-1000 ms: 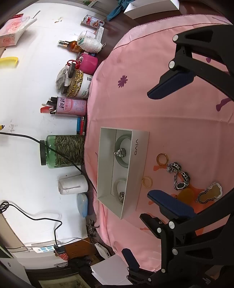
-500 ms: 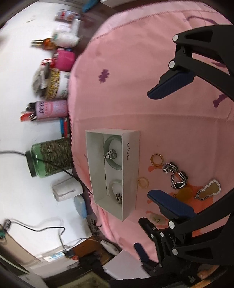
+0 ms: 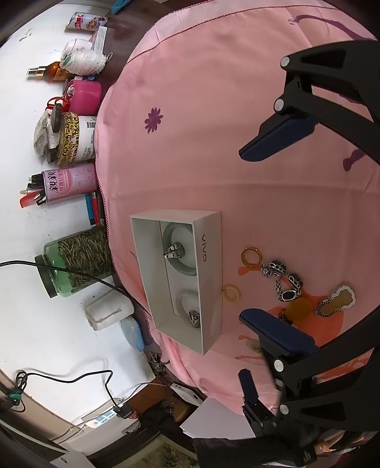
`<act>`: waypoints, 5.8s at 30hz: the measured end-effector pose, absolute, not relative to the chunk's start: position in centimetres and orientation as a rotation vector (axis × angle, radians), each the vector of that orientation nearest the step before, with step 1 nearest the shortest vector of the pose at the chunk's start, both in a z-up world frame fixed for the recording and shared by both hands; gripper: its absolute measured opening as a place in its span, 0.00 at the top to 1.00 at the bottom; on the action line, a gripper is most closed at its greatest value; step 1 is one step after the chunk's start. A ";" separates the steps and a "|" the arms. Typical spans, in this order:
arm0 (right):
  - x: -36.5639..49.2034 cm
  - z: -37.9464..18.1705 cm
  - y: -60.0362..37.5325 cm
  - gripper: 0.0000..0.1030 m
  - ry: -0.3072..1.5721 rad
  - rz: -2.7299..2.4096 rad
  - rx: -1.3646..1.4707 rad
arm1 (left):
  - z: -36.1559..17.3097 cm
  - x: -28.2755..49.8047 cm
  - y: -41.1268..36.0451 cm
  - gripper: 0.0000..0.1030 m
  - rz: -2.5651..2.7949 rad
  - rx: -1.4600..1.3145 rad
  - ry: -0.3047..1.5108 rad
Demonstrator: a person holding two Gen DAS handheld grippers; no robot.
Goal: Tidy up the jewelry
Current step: 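Move the left tool toward the amber beaded bracelet, then grasp the amber beaded bracelet with the left tool while the right tool grasps the silver chain bracelet, then carry both bracelets over the white vivo box and lower them inside, then open both tools to release the bracelets in the box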
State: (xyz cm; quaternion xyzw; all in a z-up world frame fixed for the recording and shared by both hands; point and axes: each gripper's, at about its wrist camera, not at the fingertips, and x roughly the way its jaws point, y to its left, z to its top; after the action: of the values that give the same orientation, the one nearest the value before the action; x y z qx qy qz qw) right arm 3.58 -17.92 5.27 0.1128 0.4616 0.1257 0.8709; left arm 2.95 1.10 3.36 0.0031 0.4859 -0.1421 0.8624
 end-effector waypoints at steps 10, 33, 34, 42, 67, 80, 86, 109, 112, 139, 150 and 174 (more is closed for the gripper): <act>3.5 5.7 -18.4 0.07 0.954 0.267 0.256 | 1.4 -0.2 -4.5 0.09 -0.457 0.287 0.948; 2.6 5.7 -16.2 0.07 0.938 0.319 0.148 | 2.2 4.6 4.1 0.36 -0.162 -0.089 0.976; 2.6 5.8 -16.2 0.07 0.937 0.319 0.147 | 2.1 4.7 4.0 0.37 -0.163 -0.081 0.983; 2.5 5.8 -16.0 0.19 0.947 0.339 0.150 | 1.4 4.4 1.7 0.83 -0.188 0.014 0.978; 2.4 3.3 -14.0 0.92 1.018 0.429 0.110 | 2.4 3.7 1.4 0.83 -0.230 -0.063 0.939; 2.0 6.6 -15.5 0.92 0.915 0.451 0.182 | 3.0 3.3 1.4 0.83 -0.235 -0.073 0.913; 1.9 7.6 -16.6 0.92 0.874 0.427 0.210 | 3.8 2.9 1.4 0.83 -0.238 -0.079 0.888; 1.9 8.5 -17.8 0.92 0.834 0.416 0.247 | 4.8 1.3 -0.5 0.83 -0.196 0.024 0.796; 1.8 8.6 -17.8 0.92 0.831 0.417 0.250 | 5.0 1.1 -0.7 0.83 -0.181 0.041 0.776; 7.8 15.6 -16.2 0.92 0.693 0.366 0.273 | 10.8 8.6 -1.3 0.83 -0.067 -0.036 0.686; 10.6 9.6 -14.7 0.92 0.837 0.309 0.170 | 5.0 11.6 -0.2 0.83 -0.055 -0.040 0.820; 7.3 13.5 -15.3 0.45 0.743 0.322 0.202 | 8.5 8.4 -0.3 0.17 -0.008 -0.059 0.704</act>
State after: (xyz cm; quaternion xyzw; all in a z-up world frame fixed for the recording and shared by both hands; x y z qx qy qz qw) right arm 7.28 -15.33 13.48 0.0980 0.3609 0.1565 0.9141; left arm 8.43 -0.33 8.47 -0.0291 0.3447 -0.0039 0.9383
